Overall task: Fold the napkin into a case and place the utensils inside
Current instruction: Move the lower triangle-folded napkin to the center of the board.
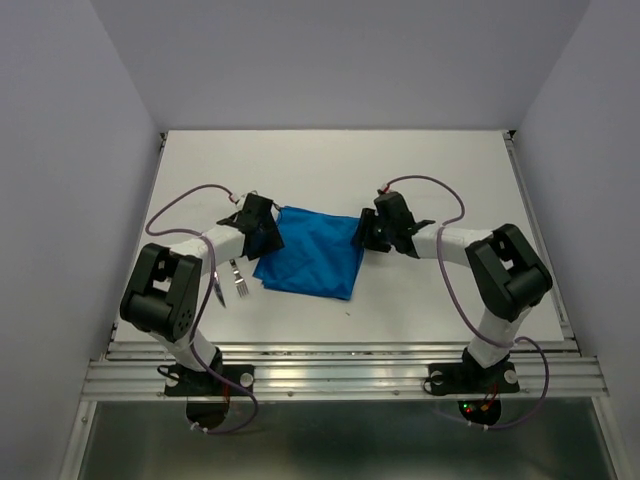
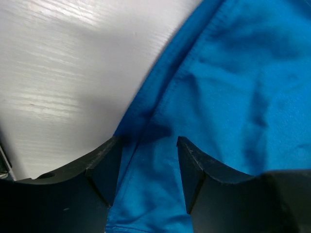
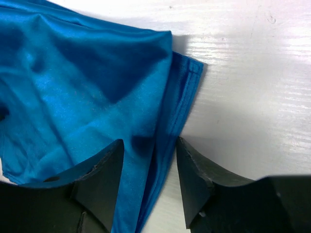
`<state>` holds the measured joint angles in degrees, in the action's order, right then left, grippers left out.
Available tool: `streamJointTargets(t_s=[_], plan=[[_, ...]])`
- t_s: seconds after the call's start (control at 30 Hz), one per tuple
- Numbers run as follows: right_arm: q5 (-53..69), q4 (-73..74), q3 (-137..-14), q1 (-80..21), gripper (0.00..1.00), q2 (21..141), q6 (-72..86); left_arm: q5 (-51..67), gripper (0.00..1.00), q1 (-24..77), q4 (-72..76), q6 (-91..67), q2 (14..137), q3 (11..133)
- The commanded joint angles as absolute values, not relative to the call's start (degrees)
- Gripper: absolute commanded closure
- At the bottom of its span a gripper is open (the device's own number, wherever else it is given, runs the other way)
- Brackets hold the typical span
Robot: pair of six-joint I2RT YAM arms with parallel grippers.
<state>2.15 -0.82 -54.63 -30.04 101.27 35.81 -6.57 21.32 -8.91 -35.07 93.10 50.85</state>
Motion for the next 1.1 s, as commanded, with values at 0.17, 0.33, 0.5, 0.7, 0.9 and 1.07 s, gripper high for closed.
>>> streamJointTargets(t_s=[0.17,0.33,0.5,0.7,0.9,1.07], plan=[[3.8,-0.8,-55.5,-26.3,0.79,103.3,31.6,4.2,0.49,22.1,-1.9,-38.9,87.8,40.7],[5.9,-0.7,-55.1,-23.6,0.89,101.7,27.3,5.9,0.52,24.9,-2.3,-40.5,82.3,37.7],[8.6,1.9,-57.6,-23.1,0.95,102.3,21.9,4.9,0.52,27.0,-6.1,-41.2,76.8,38.7],[7.2,3.6,-58.7,-23.1,0.49,101.3,21.6,-3.1,0.51,27.1,-11.2,-38.4,75.8,43.5],[5.1,6.6,-56.7,-23.1,0.38,93.6,24.7,-5.5,0.57,26.6,-11.4,-36.3,80.0,46.3],[-1.6,9.9,-54.8,-28.9,0.39,87.4,25.4,-3.7,0.91,25.5,-11.3,-37.3,81.5,45.3]])
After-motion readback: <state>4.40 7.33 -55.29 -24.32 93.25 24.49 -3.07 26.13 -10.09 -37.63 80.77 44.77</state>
